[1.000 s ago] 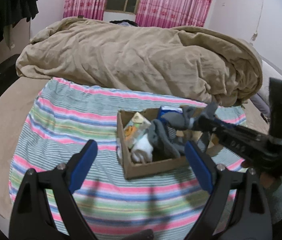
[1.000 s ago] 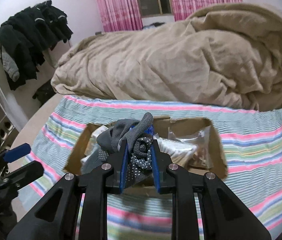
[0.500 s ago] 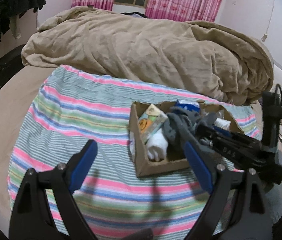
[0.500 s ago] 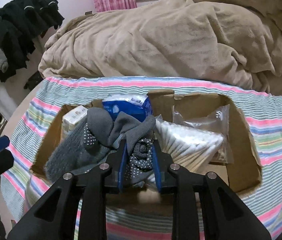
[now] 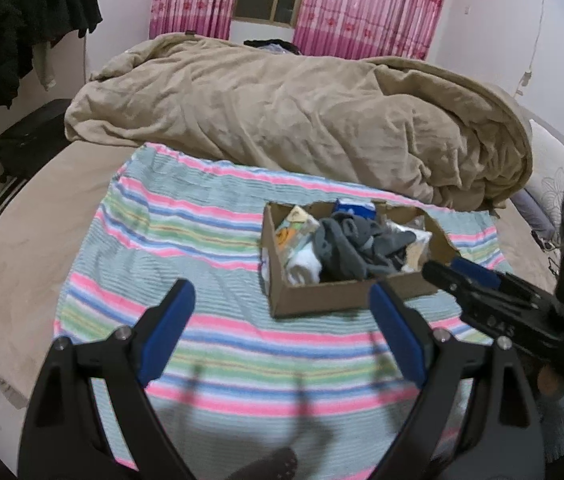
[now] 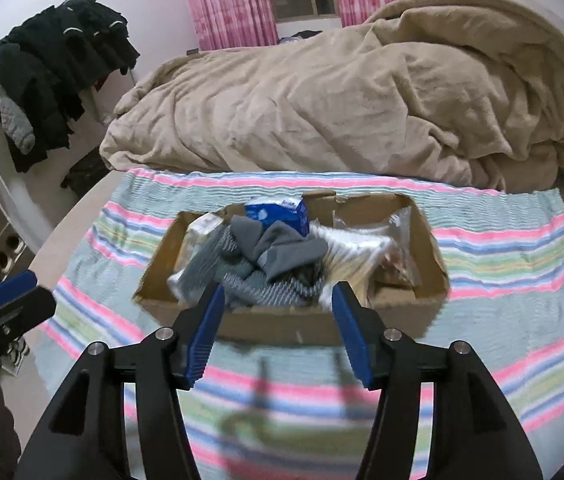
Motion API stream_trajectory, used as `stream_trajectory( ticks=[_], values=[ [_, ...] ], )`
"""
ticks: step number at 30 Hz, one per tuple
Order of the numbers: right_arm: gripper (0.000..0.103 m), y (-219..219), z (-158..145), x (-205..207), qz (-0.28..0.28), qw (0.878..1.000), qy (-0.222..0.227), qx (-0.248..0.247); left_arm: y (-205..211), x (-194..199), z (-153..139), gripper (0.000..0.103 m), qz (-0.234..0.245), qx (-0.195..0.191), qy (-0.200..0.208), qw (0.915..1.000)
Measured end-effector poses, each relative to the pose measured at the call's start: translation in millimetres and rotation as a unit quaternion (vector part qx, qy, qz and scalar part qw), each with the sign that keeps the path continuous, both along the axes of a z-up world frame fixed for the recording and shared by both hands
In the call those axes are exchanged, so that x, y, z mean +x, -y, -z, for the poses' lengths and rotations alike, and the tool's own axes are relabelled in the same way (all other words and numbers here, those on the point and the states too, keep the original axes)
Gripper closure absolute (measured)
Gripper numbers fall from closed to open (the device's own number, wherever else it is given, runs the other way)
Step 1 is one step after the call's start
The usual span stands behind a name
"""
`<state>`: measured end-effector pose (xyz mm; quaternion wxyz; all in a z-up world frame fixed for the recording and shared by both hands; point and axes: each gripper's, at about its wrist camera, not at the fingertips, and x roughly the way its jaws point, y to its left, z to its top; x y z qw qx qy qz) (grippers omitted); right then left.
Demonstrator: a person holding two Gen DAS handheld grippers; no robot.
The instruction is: Organize objects
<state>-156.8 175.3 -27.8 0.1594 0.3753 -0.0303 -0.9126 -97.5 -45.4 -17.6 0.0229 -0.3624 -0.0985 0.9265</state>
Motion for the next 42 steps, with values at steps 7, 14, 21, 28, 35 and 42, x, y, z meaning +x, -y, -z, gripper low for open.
stream_trajectory(
  ticks=[7, 14, 21, 28, 35, 42],
  values=[
    [0.037, -8.4, -16.5, 51.1, -0.006, 1.0, -0.008, 0.006, -15.1, 36.8, -5.4, 0.013, 0.012, 0.001, 0.002, 0.9999],
    [0.036, -15.6, -27.4, 92.4, -0.011, 0.999, -0.02, 0.023, -43.9, 69.9, -6.9, 0.013, 0.028, -0.02, 0.002, 0.9994],
    [0.032, -32.7, -28.4, 123.5, -0.004, 1.0, -0.021, 0.024, -52.9, 97.6, -0.6, 0.013, 0.029, -0.03, 0.012, 0.999],
    [0.032, -48.6, -23.2, 136.7, 0.006, 1.0, -0.012, 0.019, -47.9, 110.4, 4.6, 0.013, 0.022, -0.028, 0.018, 0.9992],
    [0.032, -49.6, -22.9, 140.0, 0.007, 1.0, -0.013, 0.021, -49.6, 114.6, 3.4, 0.013, 0.027, -0.03, 0.015, 0.9991],
    [0.032, -49.1, -22.4, 141.3, 0.007, 1.0, -0.013, 0.022, -47.8, 114.6, 2.6, 0.013, 0.028, -0.037, 0.01, 0.9989]
  ],
)
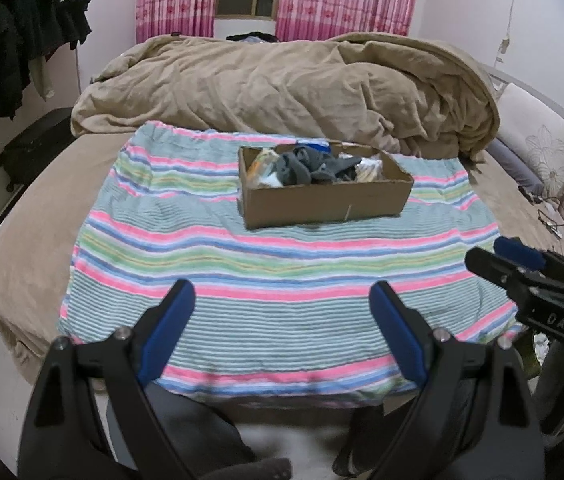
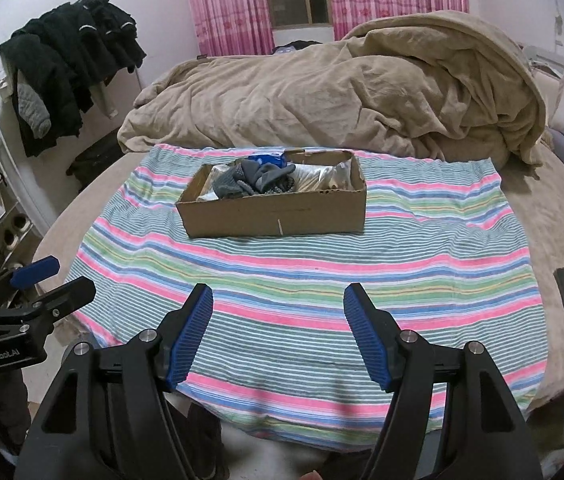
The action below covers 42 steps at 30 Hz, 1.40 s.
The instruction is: Organize objects
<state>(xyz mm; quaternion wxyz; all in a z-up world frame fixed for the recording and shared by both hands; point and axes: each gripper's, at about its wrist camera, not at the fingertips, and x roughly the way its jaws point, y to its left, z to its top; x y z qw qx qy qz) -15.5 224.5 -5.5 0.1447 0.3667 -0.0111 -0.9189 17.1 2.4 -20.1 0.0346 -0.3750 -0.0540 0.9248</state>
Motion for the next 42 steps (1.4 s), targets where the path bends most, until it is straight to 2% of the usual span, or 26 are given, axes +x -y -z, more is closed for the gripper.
stream_trajectory(
  ticks=[7, 23, 42],
  values=[
    [0.032, 1.2, 0.5, 0.4, 0.001, 1.0, 0.002, 0.002, 2.1, 3.6, -3.2, 0.013, -0.004, -0.007, -0.018, 0.9998],
    [0.032, 1.4, 5.8, -3.1, 0.002, 1.0, 0.013, -0.001, 6.4, 1.2, 1.7, 0.013, -0.005, -0.008, -0.014, 0.9999],
    [0.032, -1.7, 1.3, -8.3, 0.002, 1.0, 0.01, -0.008, 4.5, -3.0, -5.4, 0.013, -0.007, -0.011, -0.016, 0.9998]
  ],
)
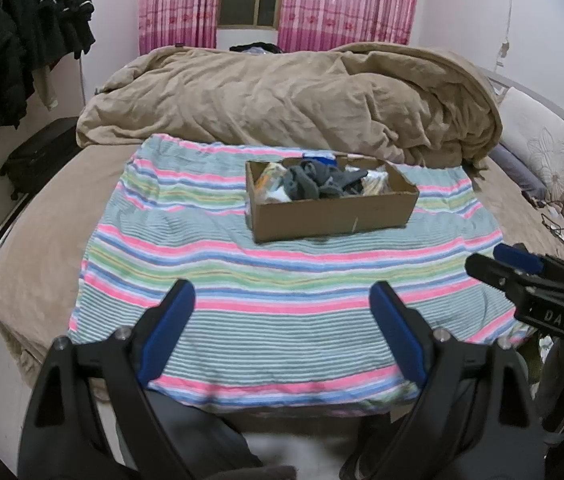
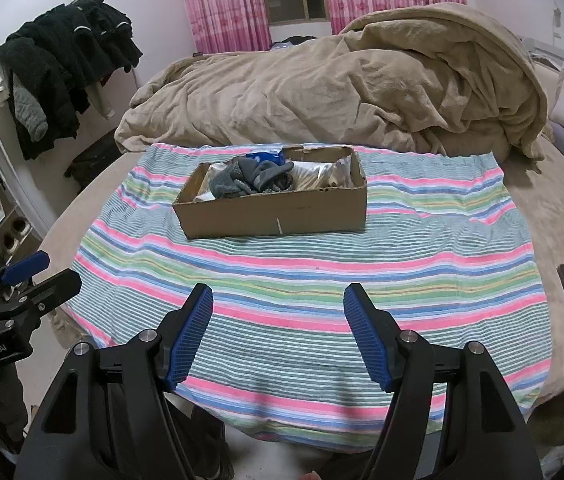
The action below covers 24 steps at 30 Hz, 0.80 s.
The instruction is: Organize objects
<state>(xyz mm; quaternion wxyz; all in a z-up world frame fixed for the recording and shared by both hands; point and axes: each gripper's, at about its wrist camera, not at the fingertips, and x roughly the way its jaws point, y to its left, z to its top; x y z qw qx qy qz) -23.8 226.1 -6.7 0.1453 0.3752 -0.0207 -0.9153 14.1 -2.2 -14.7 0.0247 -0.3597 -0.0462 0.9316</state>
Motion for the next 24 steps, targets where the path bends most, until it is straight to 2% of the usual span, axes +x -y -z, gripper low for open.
stream_trajectory(
  ticks=[24],
  values=[
    [0.032, -5.6, -6.2, 4.2, -0.006, 1.0, 0.002, -0.024, -6.7, 1.5, 1.4, 0.013, 0.006, -0.006, 0.009, 0.9999]
  ],
)
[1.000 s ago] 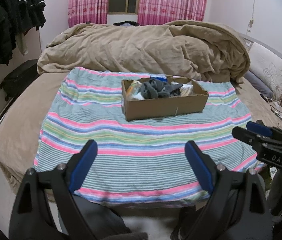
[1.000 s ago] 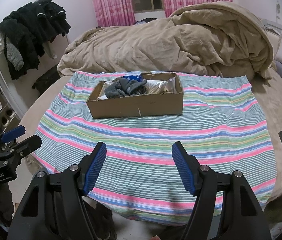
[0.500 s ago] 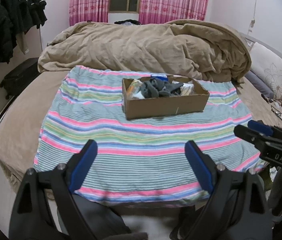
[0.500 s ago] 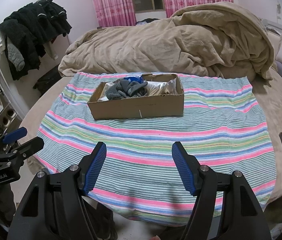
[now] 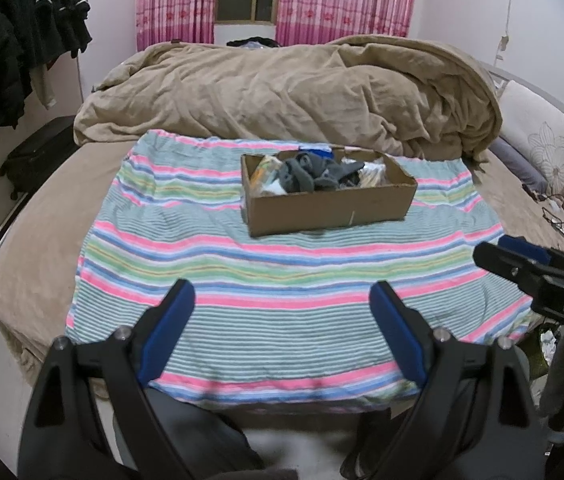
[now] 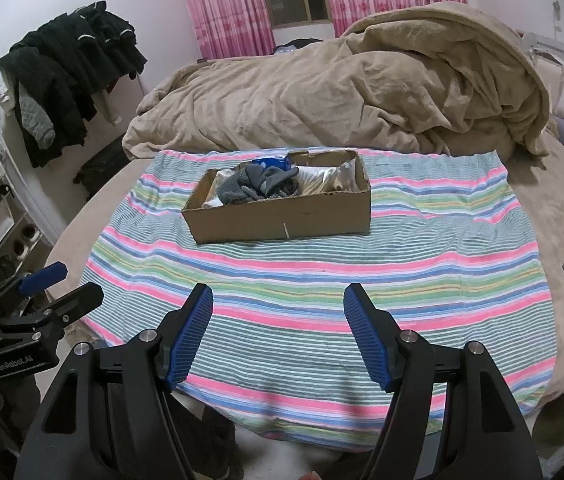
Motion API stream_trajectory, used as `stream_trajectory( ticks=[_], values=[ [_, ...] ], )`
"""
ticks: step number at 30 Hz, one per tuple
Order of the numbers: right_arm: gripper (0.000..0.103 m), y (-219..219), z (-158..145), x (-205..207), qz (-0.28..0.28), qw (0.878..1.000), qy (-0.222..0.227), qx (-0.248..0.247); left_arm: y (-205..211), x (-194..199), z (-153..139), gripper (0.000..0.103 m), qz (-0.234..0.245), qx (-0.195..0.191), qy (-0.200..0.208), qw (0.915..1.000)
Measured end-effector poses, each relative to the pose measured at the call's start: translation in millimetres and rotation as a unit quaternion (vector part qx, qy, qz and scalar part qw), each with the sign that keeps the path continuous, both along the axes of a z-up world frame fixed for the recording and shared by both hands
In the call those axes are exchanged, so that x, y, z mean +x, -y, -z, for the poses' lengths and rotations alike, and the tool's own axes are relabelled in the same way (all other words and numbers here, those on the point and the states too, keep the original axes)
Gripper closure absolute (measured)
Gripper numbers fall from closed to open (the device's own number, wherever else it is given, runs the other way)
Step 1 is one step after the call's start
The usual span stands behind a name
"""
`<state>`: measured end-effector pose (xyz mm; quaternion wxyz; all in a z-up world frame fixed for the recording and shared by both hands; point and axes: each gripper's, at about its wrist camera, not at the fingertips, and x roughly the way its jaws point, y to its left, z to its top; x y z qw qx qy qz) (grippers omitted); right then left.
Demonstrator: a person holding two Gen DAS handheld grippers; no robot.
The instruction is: Organize objects
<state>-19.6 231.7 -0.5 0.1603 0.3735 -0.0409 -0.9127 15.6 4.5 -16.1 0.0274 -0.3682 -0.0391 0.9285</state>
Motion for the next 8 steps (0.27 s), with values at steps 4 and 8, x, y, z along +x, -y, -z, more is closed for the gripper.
stream_trajectory(
  ticks=[4, 8],
  values=[
    [0.032, -2.7, 3.1, -2.3, 0.003, 1.0, 0.005, -0.003, -1.5, -2.9, 2.5, 0.013, 0.004, -0.002, 0.002, 1.0],
    [0.032, -6.3, 6.4, -8.6, 0.005, 1.0, 0.005, 0.003, -4.5, -13.0, 7.2, 0.011, 0.01, -0.006, 0.008, 0.9999]
  ],
)
